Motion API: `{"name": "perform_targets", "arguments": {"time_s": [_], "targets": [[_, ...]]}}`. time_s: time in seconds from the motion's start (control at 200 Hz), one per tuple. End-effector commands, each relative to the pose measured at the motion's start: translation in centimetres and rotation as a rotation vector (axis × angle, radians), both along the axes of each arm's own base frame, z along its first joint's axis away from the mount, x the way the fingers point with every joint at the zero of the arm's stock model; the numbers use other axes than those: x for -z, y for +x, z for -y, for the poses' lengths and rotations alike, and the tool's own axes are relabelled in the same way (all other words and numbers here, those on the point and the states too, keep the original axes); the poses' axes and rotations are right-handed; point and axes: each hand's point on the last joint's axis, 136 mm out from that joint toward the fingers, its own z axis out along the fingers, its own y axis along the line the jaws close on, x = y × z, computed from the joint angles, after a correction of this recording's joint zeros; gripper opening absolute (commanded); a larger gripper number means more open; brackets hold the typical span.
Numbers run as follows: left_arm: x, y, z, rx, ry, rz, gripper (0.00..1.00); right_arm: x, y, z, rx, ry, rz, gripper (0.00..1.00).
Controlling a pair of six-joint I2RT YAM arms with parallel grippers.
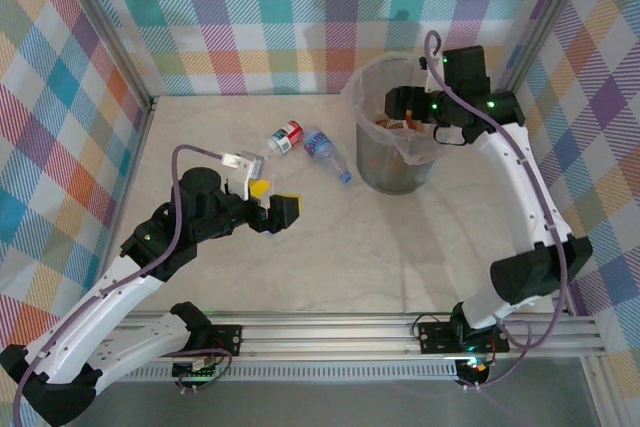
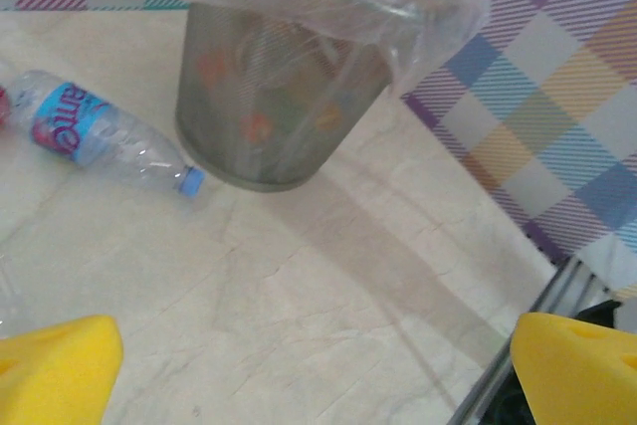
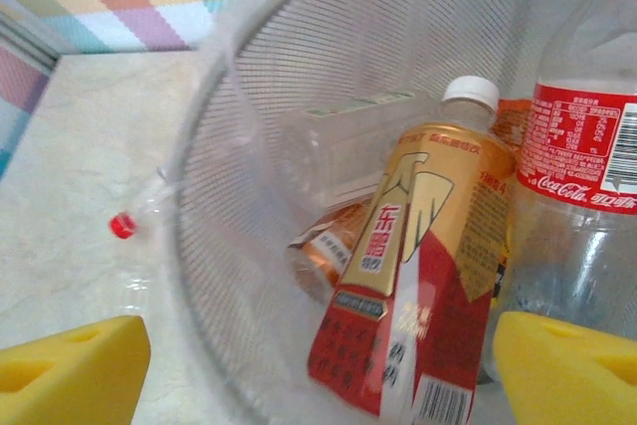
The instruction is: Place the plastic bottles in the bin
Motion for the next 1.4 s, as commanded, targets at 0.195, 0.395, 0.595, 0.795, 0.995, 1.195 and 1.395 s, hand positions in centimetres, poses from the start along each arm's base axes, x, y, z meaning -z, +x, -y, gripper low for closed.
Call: {"name": "perform_targets", "arguments": {"time_s": [0.195,0.395,0.595,0.795,0.995,1.195,1.395], "targets": [[3.9,1.5,-2.6,-0.17,0.179,-0.096,1.0,-1.5,-7.4,-2.0,-0.183,0.164,0.02,0.91],[7.4,3.4,-3.7,-0.295,0.289,-0.205,1.0,0.3,-11.9,-4.2,-0.3,0.279,-0.032,0.93],[10.3,5.4,-4.6,-0.356,0.306,-0.322,1.0,3.1,-15.3,-6.2,-0.361,0.408,-0.077,0.98],[14.1,7.5,-5.5,-0.387,0.329,-0.444,1.0,8.1,-16.3,-6.6,-0.337,0.408,-0.169,1.0],[17.3,9.4,-6.4,-0.402,0.358,-0.517,0.99,10.5,-16.8,-7.8,-0.357,0.405,-0.234,1.0],[20.0,10.9,-6.4,-0.405,0.359,-0.572,0.98,11.2,-16.4,-8.5,-0.364,0.412,-0.253,1.0],[23.1,11.7,-6.0,-0.411,0.375,-0.611,0.98,11.5,-16.2,-8.9,-0.363,0.398,-0.264,1.0]]}}
